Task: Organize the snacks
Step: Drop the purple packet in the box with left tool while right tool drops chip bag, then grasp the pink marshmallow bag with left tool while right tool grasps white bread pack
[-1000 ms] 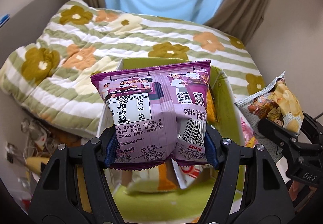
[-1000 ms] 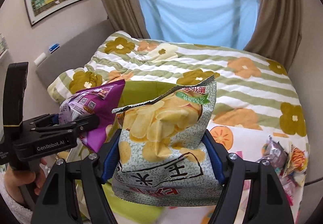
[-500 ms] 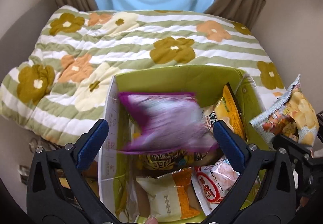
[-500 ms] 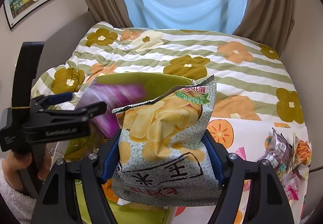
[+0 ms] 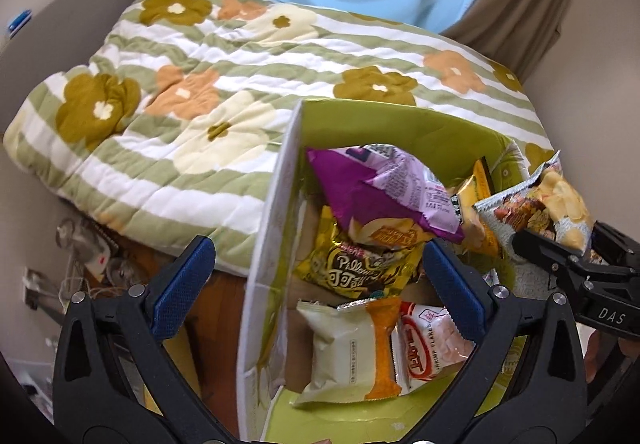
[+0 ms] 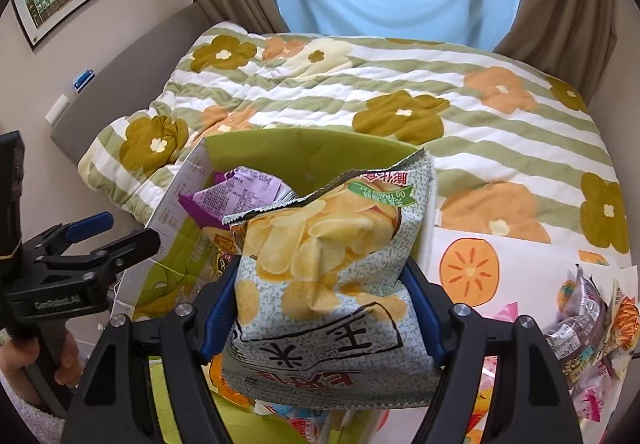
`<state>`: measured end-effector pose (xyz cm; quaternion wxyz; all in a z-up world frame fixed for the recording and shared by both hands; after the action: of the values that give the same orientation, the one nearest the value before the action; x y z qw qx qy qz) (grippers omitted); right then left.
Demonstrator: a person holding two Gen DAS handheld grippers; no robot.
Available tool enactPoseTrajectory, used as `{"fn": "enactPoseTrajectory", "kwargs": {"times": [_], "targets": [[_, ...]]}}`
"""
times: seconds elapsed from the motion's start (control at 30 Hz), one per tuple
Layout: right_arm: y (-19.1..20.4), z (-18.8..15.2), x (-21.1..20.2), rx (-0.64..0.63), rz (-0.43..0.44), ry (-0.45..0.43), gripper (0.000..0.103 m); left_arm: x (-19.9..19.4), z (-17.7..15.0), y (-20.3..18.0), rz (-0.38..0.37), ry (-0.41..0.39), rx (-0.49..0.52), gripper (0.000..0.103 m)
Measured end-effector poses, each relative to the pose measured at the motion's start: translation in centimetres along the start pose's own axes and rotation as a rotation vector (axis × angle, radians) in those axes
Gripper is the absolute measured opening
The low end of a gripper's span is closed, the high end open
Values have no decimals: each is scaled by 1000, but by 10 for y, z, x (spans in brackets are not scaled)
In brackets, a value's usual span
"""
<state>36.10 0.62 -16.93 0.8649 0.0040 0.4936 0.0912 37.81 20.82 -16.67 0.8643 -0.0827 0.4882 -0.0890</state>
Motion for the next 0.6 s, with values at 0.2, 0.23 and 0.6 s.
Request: {"fn": "enactPoseTrajectory", "kwargs": {"times": [0.2, 0.23, 0.6], "targets": [[7, -6, -2, 12, 50, -17, 103, -7, -8, 6, 6, -5, -9, 103], [7, -9, -4, 17, 54, -28, 103, -8, -9, 6, 8, -5, -6, 103], [13, -34, -24, 35, 28, -43, 103, -37, -30, -2, -6, -29, 34, 103]]}}
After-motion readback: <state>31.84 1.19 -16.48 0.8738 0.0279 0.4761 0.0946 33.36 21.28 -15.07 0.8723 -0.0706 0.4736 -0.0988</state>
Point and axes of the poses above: each gripper's, at about its wrist camera, not at the fingertips, and x roughly the way its jaws point, y to its left, z to its top, the point moved 2 cm from there along x, roughly the way its jaws point, and after that the axes turned 7 degrees about -z, right-handed, at the moved point
